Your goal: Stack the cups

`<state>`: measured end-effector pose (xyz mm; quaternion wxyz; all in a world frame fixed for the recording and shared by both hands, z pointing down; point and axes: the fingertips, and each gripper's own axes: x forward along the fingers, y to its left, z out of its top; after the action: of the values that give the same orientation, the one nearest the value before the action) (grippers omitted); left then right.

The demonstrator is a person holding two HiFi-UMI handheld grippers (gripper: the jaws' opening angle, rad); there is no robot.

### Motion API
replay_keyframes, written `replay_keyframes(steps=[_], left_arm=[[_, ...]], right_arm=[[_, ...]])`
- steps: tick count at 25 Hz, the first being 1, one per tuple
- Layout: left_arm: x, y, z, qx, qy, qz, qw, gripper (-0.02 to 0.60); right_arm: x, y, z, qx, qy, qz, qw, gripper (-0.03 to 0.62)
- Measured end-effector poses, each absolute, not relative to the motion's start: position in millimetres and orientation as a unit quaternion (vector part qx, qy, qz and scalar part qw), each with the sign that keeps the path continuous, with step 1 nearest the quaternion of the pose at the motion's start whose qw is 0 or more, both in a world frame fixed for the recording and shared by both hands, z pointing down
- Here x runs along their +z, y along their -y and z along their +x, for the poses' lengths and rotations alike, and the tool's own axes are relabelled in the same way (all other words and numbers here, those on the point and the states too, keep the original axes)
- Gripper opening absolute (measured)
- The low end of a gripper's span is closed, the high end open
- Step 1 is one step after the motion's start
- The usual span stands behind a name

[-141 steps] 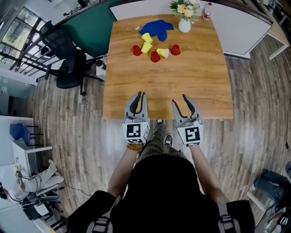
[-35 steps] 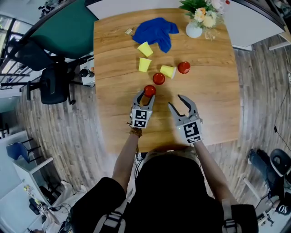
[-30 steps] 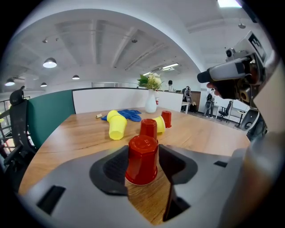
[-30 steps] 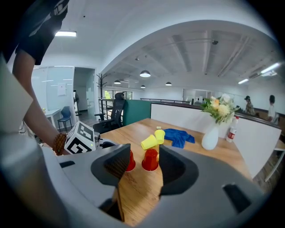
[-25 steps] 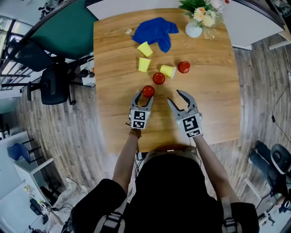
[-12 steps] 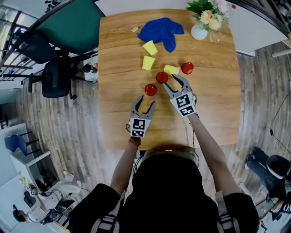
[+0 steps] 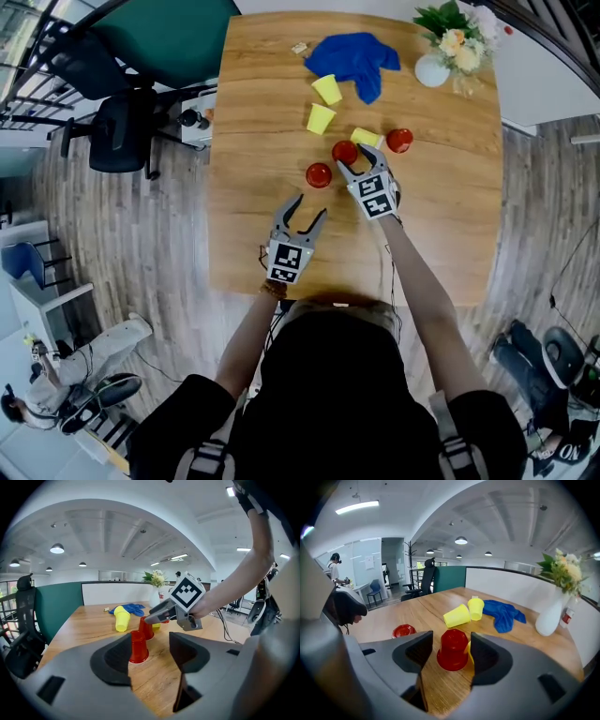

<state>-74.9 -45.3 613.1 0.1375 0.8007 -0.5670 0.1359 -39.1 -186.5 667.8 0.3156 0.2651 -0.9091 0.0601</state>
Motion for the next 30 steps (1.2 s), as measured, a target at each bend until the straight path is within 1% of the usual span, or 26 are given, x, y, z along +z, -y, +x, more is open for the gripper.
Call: replay_keyframes(steps=[5,6,8,9,16,30], left_arm=[[612.7,37.7,-77.4,0.138,0.569,0.799,0.137,0.258],[613.4,36.2,-78.2,0.139,0.57,0.798,0.138,0.258],[614.9,34.7,-79.8,0.141,0.571,0.797,0.139,0.258],[615.6,34.6,-80.1,0.141,0.571,0.797,0.14,0.258],[611.2,39.1,-76.8,0.135,0.571,0.799,0.134,0.258],[613.7,38.7,-63.5,0.134,0.562,0.805,0.133,0.256]], right_arm=[[683.2,189.9,-44.5,0.084,0.902,0.268,0.328,0.267],[684.2,190.4,-44.1,0.088,0.901,0.271,0.329,0.256],[683.9,191.4,-42.4,0.09,0.9,0.276,0.325,0.206],[682.8,191.6,-40.8,0.089,0.901,0.278,0.322,0.196],[662.0,177.0,-22.2,0.086,0.905,0.289,0.3,0.206],[676.4,125.3,-13.2,0.081,0.909,0.258,0.318,0.206]])
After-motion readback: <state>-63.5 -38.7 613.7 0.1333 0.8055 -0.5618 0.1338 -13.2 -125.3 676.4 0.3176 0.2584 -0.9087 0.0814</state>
